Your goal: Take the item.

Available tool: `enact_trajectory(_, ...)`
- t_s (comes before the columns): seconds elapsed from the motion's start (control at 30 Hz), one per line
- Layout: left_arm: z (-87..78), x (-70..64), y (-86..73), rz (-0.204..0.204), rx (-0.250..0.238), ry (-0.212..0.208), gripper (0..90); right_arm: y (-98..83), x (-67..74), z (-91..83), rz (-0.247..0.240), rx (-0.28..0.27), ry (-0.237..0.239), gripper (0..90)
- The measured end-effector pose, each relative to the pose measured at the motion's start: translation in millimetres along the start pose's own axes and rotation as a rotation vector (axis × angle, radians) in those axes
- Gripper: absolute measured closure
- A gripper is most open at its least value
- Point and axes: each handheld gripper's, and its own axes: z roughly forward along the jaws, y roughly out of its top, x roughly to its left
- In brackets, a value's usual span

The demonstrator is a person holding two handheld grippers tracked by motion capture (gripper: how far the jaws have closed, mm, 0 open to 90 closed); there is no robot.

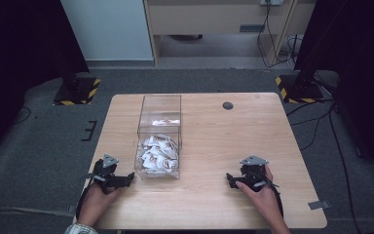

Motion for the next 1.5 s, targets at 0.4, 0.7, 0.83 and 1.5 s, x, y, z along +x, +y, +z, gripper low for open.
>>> enact_trajectory(0.4, 0.0, 0.0, 0.0, 0.0, 0.0, 0.0, 0.0, 0.2, 0.2, 0.1, 0.002, 0.002, -0.001, 4.6)
enact_trajectory(0.7, 0.0, 0.0, 0.0, 0.0, 0.0, 0.0, 0.0, 1.6, 4.1, -1.5, -0.01, 0.004, 0.03, 4.7)
enact_trajectory(0.83, 0.0, 0.0, 0.0, 0.0, 0.0, 0.0, 0.0, 3.3, 7.1, -4.8, -0.03, -0.014, 0.02, 5.2)
enact_trajectory(1.5, 0.1, 0.1, 0.1, 0.001, 0.0, -0.001, 0.0, 9.1, 12.3, -16.2, -0.036, -0.046, 0.017, 9.1)
